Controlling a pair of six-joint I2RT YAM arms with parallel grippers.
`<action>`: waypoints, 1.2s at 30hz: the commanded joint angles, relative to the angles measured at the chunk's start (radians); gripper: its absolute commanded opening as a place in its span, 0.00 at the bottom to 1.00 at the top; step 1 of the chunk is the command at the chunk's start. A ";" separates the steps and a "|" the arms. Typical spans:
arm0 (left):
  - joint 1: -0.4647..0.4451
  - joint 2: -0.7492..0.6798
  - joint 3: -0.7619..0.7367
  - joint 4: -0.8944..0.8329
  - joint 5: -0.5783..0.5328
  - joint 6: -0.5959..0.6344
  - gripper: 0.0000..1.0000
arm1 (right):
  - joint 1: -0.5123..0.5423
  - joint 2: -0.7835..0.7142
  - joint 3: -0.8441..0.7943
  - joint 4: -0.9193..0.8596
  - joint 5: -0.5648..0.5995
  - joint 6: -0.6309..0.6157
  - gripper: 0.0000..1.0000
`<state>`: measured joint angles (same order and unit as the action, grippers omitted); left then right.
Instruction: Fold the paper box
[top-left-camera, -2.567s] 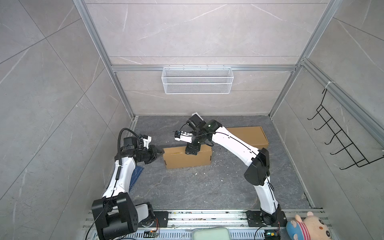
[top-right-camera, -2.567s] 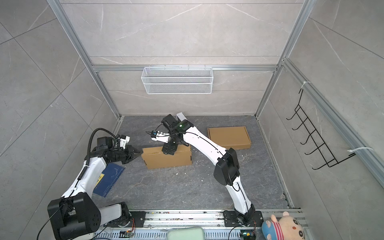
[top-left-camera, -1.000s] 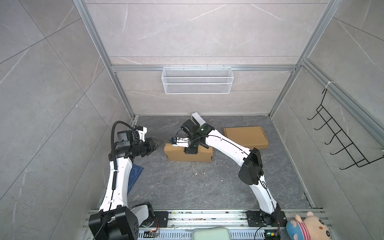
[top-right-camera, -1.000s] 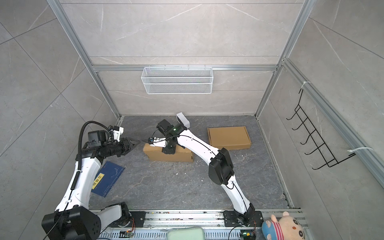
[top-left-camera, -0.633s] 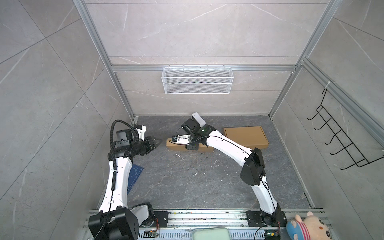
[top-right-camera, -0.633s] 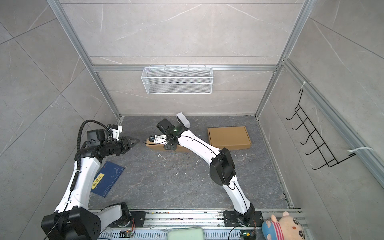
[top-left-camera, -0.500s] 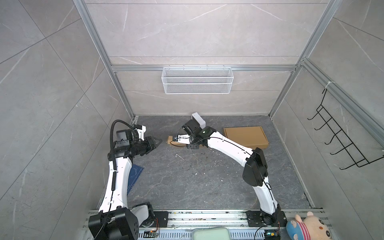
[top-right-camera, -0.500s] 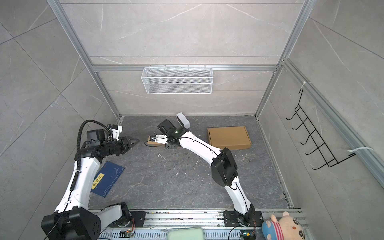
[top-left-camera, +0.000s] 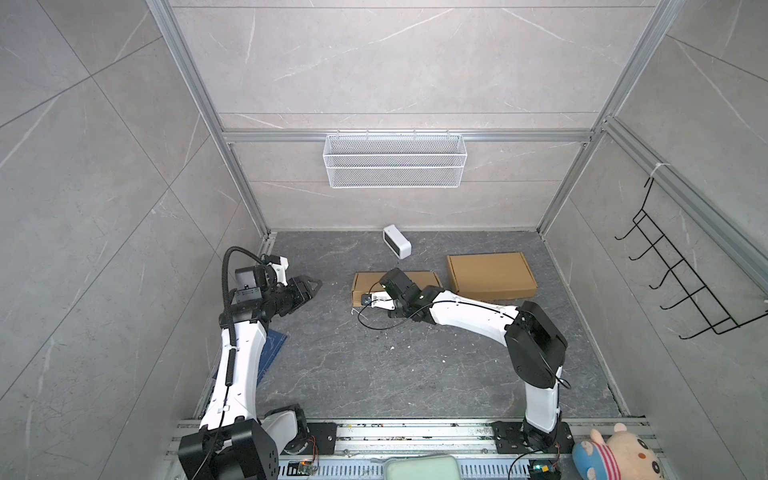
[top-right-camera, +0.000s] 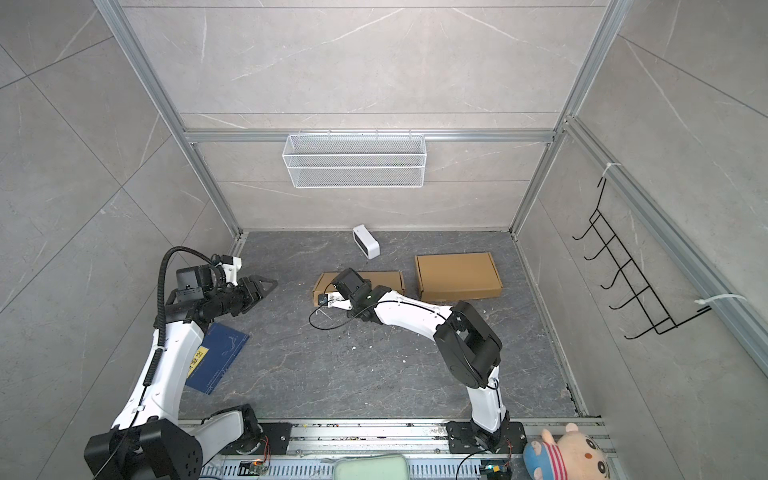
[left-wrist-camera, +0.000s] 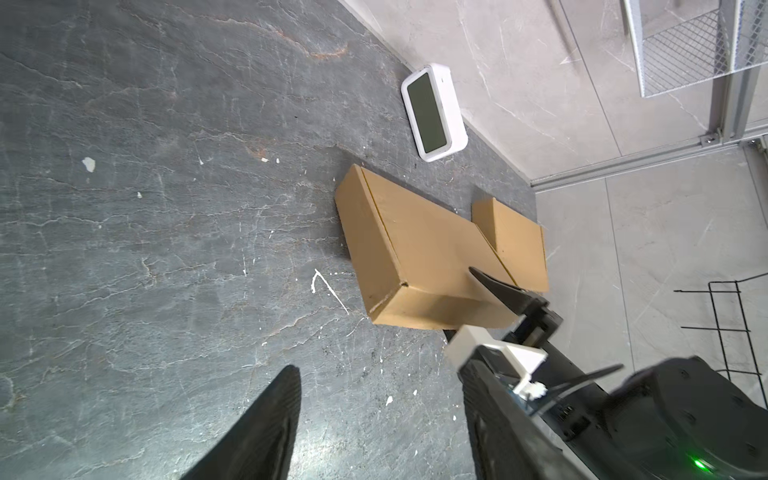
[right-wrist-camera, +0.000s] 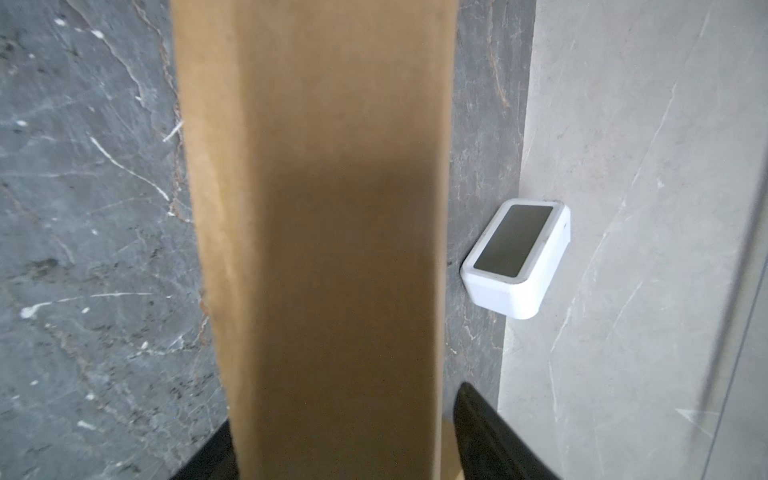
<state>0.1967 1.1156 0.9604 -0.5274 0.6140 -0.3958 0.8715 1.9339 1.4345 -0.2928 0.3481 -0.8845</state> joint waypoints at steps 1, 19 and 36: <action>-0.009 -0.016 -0.022 0.063 -0.018 -0.025 0.66 | 0.007 -0.076 -0.031 -0.058 -0.066 0.090 0.70; -0.373 0.176 -0.176 0.309 -0.325 -0.121 0.70 | -0.237 -0.185 -0.012 -0.289 -0.411 0.919 0.71; -0.453 0.489 -0.109 0.530 -0.277 -0.184 0.69 | -0.460 0.022 -0.043 -0.173 -0.674 1.255 0.70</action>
<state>-0.2478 1.5917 0.8104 -0.0483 0.3168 -0.5625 0.4160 1.9297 1.3636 -0.4919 -0.2691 0.3244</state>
